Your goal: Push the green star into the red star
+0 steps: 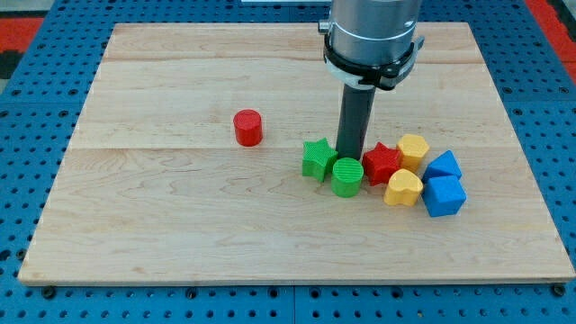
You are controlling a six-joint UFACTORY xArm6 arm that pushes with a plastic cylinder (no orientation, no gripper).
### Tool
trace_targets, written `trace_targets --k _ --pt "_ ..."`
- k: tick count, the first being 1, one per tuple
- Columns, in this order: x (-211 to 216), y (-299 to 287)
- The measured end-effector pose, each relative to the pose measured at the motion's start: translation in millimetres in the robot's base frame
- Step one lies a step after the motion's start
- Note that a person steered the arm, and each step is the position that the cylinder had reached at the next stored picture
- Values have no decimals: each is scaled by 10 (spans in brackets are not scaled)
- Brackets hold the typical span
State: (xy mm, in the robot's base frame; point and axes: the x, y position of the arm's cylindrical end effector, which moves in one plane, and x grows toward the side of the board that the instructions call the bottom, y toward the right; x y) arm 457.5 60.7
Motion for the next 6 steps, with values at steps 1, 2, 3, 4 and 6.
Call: trace_targets --k 1,2,3,4,6 --pt "-422 -482" --pt "-301 -802" --pt "35 -797" --pt "102 -300" --pt "22 -618"
